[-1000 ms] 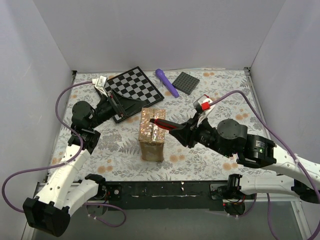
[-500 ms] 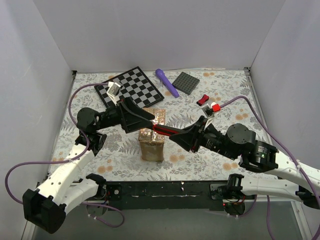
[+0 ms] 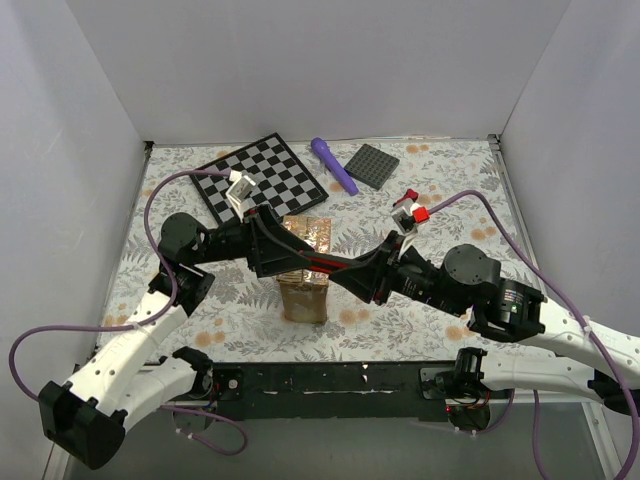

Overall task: Unpack the express box
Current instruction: Adjust the knife.

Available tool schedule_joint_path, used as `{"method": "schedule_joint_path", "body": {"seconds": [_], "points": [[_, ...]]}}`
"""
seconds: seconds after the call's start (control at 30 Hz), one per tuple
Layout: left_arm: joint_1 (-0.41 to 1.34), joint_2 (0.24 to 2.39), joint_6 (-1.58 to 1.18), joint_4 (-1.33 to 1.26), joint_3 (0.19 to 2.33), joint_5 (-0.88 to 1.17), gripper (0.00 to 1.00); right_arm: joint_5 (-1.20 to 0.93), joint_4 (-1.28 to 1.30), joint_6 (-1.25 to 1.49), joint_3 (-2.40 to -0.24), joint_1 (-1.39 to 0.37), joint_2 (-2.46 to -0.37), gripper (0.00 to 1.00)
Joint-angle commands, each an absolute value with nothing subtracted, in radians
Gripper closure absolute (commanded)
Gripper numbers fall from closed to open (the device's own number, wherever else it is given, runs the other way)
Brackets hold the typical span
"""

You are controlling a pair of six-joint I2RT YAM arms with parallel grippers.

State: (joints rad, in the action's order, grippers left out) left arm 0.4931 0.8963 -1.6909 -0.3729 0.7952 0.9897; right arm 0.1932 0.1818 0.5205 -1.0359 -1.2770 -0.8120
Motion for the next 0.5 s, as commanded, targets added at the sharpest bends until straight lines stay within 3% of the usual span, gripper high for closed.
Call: {"method": "schedule_joint_path", "body": {"seconds": [0.0, 0.17, 0.3, 0.4, 0.47], "points": [[0.497, 0.865, -1.654, -0.341, 0.793, 1.023, 0.35, 0.179, 0.11, 0.517, -1.085, -1.273, -0.815, 0.99], [0.503, 0.868, -1.648, -0.341, 0.793, 1.028, 0.49, 0.175, 0.115, 0.514, -1.089, -1.272, -0.821, 0.99], [0.512, 0.868, -1.644, -0.344, 0.793, 1.032, 0.67, 0.178, 0.114, 0.514, -1.089, -1.27, -0.821, 0.99], [0.52, 0.865, -1.644, -0.351, 0.792, 1.039, 0.71, 0.178, 0.11, 0.511, -1.089, -1.27, -0.819, 0.99], [0.522, 0.867, -1.646, -0.356, 0.792, 1.043, 0.81, 0.175, 0.11, 0.509, -1.092, -1.269, -0.825, 0.99]]}}
